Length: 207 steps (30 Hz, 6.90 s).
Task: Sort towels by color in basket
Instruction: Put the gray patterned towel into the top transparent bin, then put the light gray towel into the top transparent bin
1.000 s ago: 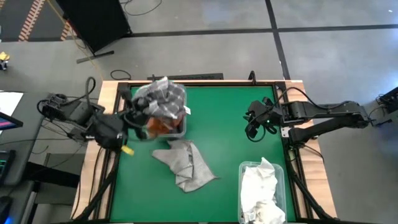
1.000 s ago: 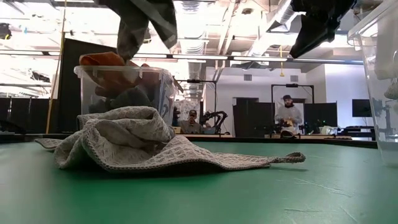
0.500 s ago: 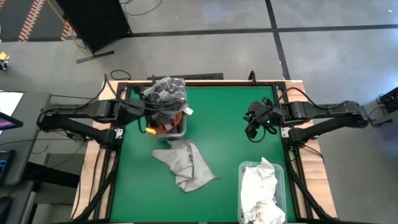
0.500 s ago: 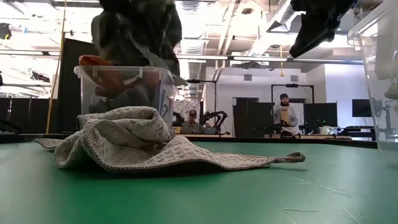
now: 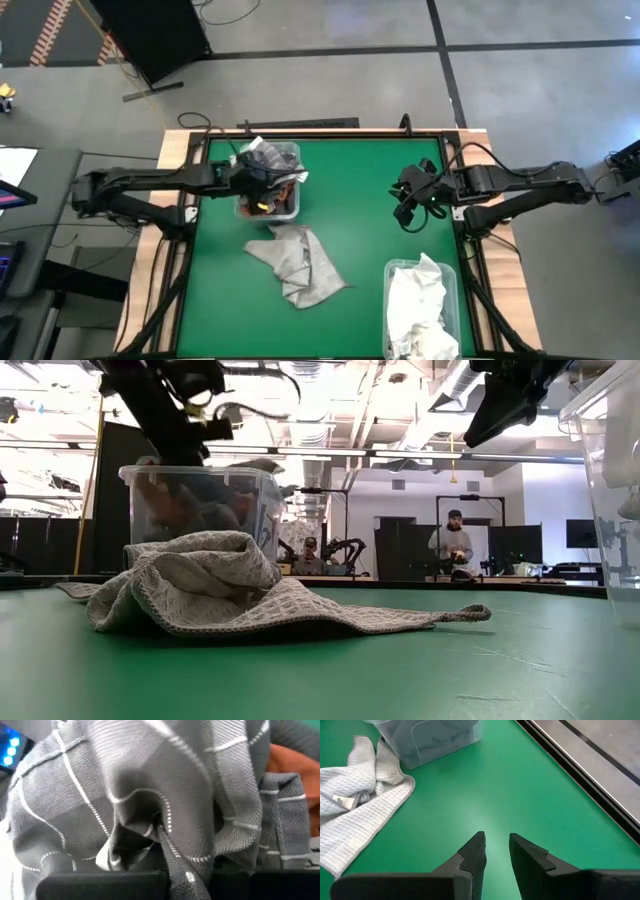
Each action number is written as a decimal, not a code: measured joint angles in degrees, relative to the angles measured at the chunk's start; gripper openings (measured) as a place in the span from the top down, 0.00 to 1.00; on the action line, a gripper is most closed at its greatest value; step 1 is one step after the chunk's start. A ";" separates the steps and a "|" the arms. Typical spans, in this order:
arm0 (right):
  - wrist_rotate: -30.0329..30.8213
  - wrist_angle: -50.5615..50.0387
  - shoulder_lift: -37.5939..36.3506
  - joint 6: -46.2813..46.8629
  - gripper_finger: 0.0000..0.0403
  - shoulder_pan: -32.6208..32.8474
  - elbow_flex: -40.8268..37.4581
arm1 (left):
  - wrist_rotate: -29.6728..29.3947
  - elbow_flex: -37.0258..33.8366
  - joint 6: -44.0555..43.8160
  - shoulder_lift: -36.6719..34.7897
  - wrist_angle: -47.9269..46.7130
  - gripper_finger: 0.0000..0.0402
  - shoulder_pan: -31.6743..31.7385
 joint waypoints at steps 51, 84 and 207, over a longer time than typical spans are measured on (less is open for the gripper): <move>0.09 0.04 0.02 0.43 0.71 0.87 0.00 | 14.70 17.19 0.63 -0.98 -13.94 0.43 -0.93; 0.09 0.55 0.04 0.14 0.71 0.85 0.00 | 18.66 17.05 -4.64 -1.23 -7.15 0.44 -27.95; 2.95 7.10 0.17 0.46 0.71 4.44 -0.02 | -28.87 27.26 -7.55 -9.74 -38.46 0.90 -24.05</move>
